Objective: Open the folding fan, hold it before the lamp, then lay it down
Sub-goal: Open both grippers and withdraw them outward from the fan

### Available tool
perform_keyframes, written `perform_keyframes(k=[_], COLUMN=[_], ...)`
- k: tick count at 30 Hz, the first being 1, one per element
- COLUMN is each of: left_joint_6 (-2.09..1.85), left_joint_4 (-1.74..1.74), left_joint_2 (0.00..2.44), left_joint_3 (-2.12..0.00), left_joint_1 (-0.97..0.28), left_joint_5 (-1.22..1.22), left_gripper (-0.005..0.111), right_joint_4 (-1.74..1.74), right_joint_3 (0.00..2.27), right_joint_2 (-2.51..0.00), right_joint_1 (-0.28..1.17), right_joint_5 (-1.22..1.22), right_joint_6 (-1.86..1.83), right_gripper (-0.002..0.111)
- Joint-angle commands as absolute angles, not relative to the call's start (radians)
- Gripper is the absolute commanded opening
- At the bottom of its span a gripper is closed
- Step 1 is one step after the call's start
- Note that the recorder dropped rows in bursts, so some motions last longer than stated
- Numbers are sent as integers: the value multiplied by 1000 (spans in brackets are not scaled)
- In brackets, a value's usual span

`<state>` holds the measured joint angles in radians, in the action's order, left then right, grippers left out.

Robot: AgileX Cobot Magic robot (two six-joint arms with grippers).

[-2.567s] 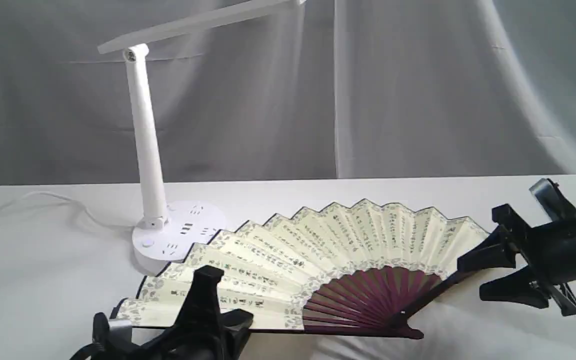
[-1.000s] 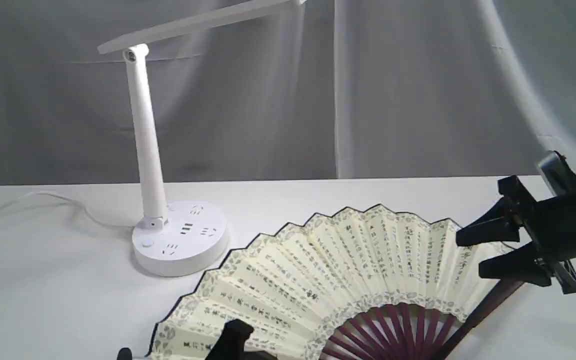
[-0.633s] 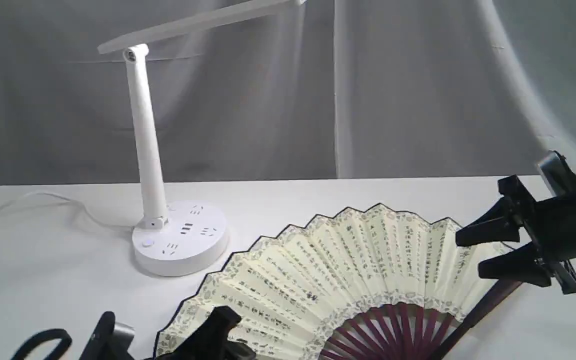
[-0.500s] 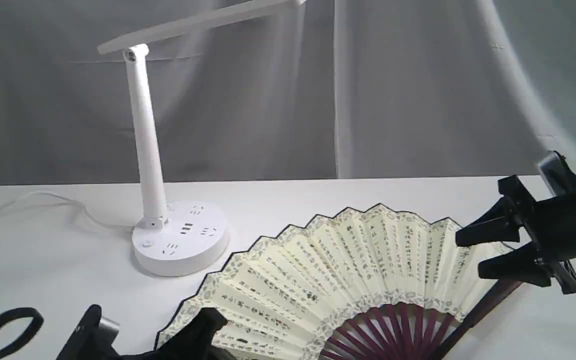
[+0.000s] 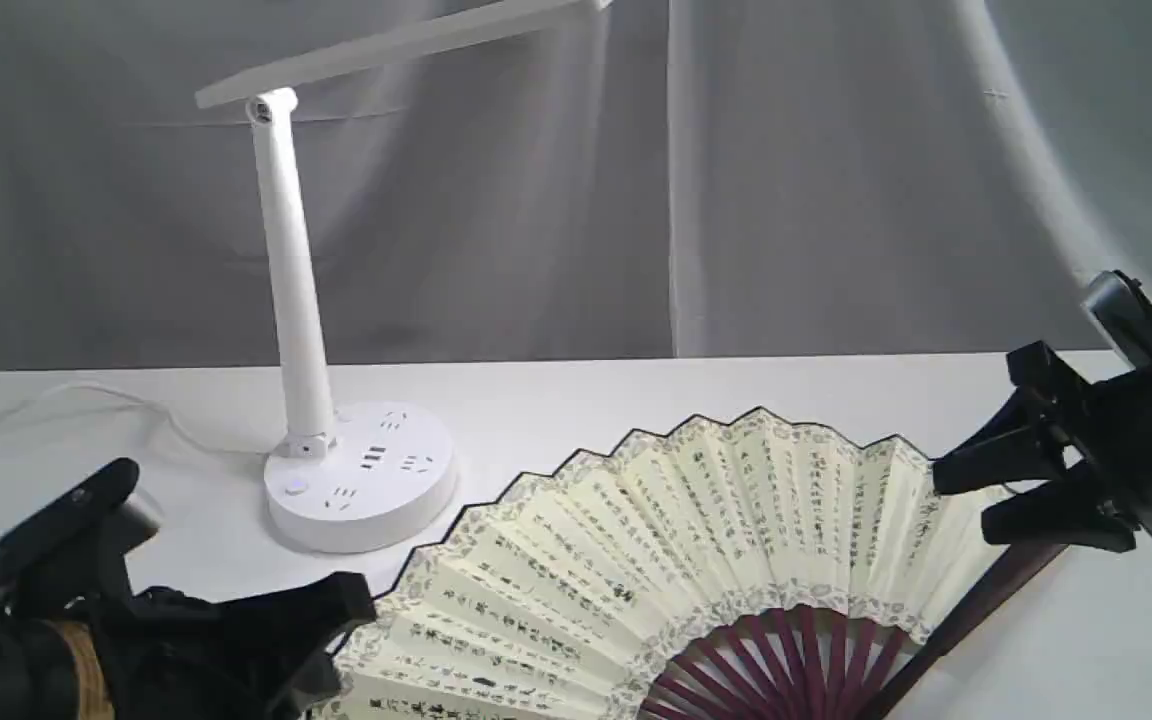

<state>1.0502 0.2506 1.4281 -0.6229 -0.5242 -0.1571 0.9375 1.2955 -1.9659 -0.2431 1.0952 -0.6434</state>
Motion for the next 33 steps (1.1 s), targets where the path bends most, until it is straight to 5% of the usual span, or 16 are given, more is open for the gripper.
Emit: perform_keyframes(k=[1, 14, 33], left_joint_6=[966, 593, 418], left_joint_4=[336, 229, 185], left_joint_2=[1386, 1378, 1512], left_joint_3=[-660, -788, -901], left_joint_1=[-485, -260, -167], left_joint_5=[-295, -521, -676], left_gripper=[2, 0, 0], right_joint_4=[792, 312, 27], right_joint_3=[1294, 1294, 1041], right_joint_2=[-1928, -1781, -1475], right_joint_1=[-201, -89, -89], right_joint_5=[1054, 972, 820], right_joint_6=[-597, -278, -103], right_gripper=[43, 12, 0])
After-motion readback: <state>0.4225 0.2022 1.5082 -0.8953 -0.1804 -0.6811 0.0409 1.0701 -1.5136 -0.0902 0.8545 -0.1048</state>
